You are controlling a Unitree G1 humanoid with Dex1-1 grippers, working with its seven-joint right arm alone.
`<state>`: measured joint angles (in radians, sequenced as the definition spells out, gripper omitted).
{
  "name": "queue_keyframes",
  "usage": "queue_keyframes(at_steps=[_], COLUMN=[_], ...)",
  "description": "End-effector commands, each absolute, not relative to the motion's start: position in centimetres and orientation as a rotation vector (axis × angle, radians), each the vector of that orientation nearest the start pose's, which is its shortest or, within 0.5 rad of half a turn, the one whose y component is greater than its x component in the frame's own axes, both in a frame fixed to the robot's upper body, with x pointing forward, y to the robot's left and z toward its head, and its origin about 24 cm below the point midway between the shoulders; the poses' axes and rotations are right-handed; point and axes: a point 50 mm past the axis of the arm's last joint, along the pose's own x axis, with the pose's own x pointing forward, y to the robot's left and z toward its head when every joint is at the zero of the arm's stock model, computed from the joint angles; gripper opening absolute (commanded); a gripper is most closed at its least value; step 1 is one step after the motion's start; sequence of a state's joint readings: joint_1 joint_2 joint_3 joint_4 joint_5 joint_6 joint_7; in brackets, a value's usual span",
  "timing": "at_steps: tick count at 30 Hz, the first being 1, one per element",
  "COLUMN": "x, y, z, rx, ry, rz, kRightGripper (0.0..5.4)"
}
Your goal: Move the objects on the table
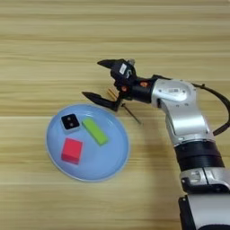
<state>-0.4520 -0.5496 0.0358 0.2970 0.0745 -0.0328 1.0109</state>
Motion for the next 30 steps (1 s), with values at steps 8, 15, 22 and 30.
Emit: queue_keyframes(at_steps=[8, 15, 22, 30], x=[34.2, 34.4, 34.1, 33.6], y=[-21.3, -21.2, -21.2, -21.6], z=[14.1, 13.7, 12.5, 11.3], rx=[-0.847, -0.974, -1.03, -1.071], ry=[-0.038, -0.076, -0.022, 0.051], rz=[0.686, 0.641, 0.705, 0.767], kRightGripper=[5.36, 5.36, 5.36, 5.36])
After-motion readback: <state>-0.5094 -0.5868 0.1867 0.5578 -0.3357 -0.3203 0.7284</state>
